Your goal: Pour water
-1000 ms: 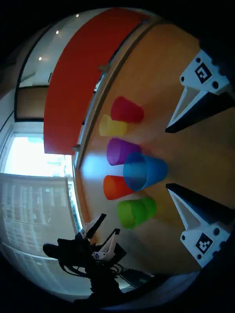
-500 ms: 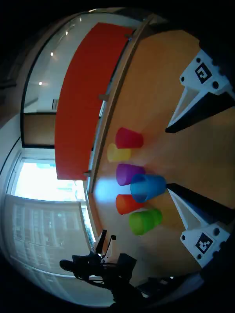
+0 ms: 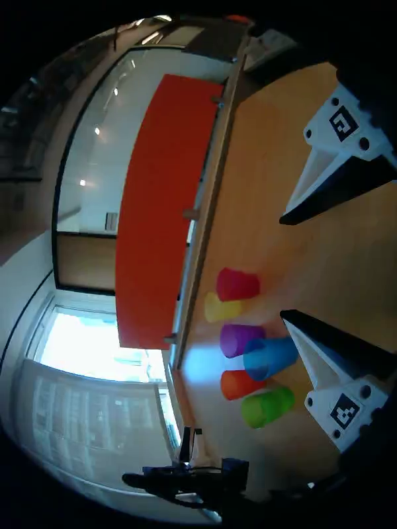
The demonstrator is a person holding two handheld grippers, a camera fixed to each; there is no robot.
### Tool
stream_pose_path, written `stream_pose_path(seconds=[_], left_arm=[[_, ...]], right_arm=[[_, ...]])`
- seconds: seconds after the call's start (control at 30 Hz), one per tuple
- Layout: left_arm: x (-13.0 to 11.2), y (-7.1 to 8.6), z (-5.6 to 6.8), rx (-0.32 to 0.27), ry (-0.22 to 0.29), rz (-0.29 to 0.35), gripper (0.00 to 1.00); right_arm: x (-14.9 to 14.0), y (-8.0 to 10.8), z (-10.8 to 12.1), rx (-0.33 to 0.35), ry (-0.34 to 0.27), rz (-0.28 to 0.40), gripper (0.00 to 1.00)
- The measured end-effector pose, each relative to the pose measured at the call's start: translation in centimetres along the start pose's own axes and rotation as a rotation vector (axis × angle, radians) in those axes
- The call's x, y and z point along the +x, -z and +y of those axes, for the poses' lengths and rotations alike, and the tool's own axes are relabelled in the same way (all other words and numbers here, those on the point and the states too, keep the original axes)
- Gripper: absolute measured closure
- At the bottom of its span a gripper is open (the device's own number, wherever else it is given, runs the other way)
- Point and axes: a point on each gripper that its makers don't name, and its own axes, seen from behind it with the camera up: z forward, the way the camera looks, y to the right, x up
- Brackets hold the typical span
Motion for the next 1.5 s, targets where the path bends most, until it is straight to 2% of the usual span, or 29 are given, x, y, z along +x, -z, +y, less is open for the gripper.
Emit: stream_pose_path(seconds=[0.3,0.53,0.67,1.0,1.27,1.5], left_arm=[[1.0,0.0,-0.2,0.073,0.025,0.061,0.03],[1.2,-0.1,-0.4,0.116,0.083,0.101,0.03],[1.5,0.1,-0.7,0.147,0.097,0.121,0.02],[2.9,0.4,-0.4,0.199,0.085,0.182,0.02],[3.8,1.4,-1.3,0.279,0.088,0.241,0.03],[3.6,1.5,-0.8,0.311,0.048,0.258,0.02]], right_arm=[[1.3,0.1,2.6,-0.123,-0.029,0.075,0.0],[2.4,0.6,4.5,-0.214,-0.061,0.146,0.0],[3.1,0.9,5.2,-0.252,-0.068,0.178,0.0],[4.2,1.4,6.4,-0.338,-0.067,0.223,0.0],[4.5,2.1,7.2,-0.376,-0.089,0.24,0.0],[5.3,2.4,7.7,-0.389,-0.117,0.267,0.01]])
